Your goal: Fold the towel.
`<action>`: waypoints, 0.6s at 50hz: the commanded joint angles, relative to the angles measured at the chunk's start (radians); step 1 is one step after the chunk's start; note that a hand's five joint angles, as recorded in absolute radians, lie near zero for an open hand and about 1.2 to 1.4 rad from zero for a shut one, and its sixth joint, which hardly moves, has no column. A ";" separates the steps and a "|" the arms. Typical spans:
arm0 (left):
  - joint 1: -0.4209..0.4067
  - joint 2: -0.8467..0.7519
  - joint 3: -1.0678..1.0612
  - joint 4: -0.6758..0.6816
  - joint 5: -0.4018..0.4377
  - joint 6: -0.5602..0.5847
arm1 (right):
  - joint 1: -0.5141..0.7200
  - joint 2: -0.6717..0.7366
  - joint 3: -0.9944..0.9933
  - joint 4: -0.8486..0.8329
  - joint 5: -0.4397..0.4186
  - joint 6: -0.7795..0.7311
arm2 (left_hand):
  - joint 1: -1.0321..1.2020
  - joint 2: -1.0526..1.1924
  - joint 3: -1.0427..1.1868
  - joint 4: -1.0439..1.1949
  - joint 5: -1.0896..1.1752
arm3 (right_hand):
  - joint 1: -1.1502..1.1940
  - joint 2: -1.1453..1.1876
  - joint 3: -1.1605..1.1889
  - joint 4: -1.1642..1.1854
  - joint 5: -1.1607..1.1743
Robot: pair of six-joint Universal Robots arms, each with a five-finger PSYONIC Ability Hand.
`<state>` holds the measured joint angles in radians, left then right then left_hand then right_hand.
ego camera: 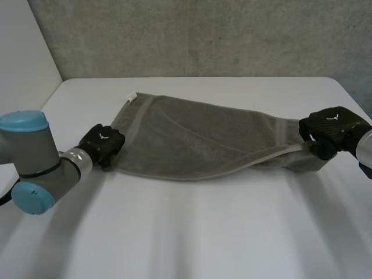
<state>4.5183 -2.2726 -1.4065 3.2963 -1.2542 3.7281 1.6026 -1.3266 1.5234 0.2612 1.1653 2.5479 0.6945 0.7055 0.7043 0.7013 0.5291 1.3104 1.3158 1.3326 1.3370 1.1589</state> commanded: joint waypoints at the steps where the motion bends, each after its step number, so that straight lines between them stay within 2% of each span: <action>1: -0.001 -0.010 0.014 -0.014 0.001 -0.008 | 0.000 0.000 0.001 0.000 -0.001 0.000 | 0.015 0.004 0.005 0.008 0.006 | 0.086 0.080 0.064 0.059 0.063; 30: -0.004 -0.008 0.032 -0.095 0.004 -0.008 | 0.000 0.007 0.004 -0.010 0.000 0.000 | 0.009 -0.002 0.000 0.002 0.000 | 0.086 0.080 0.064 0.059 0.063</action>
<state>4.5144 -2.2822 -1.3835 3.2275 -1.2502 3.7194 1.6030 -1.3244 1.5275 0.2514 1.1659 2.5479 0.6945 0.7049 0.7042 0.7013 0.5296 1.3105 1.3158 1.3326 1.3370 1.1589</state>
